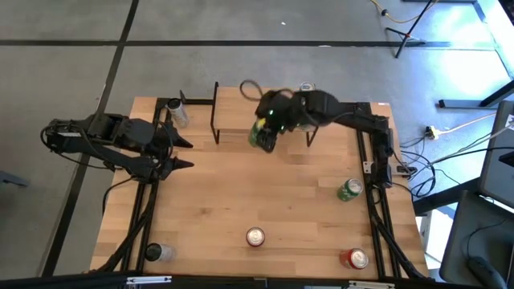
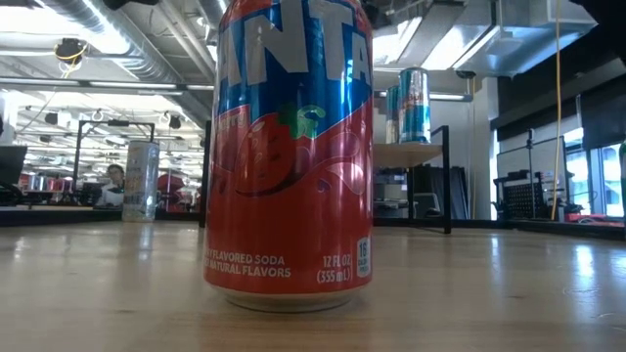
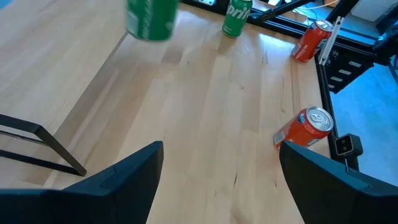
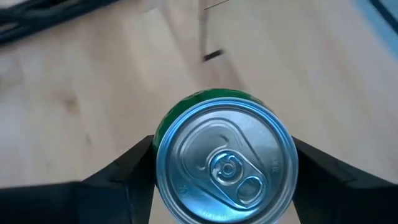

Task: Place canned beverage on shelf
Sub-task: Put the top green soda can on the shelf

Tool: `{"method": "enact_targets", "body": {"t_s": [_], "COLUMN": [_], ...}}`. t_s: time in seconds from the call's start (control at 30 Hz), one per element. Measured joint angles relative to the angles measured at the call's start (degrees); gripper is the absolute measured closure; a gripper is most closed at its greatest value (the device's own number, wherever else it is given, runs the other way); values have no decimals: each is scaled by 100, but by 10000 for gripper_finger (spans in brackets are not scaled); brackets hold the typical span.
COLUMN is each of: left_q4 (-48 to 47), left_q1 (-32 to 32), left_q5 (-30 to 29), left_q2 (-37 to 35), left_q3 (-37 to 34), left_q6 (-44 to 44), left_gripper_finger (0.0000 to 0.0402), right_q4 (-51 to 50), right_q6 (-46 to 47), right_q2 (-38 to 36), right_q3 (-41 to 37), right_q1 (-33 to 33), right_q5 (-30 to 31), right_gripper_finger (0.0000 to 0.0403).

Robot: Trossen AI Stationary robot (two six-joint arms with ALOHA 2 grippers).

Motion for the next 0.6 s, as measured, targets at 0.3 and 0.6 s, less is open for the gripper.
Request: {"method": "enact_targets", "body": {"t_s": [0.3,0.6], "left_q4": [2,4], "left_q1": [1,1], "left_q5": [-92,-175], "left_q2": [9,9], "left_q3": [0,0], "left_q6": [-136,-271], "left_gripper_finger": [93,93], "right_q4": [-405,-593], "right_q6": [419,358], "right_q2": [33,145], "right_q3": [231,218], "right_q1": [-841,-1522], "right_q5": [283,494], "right_gripper_finger": [143,143]}}
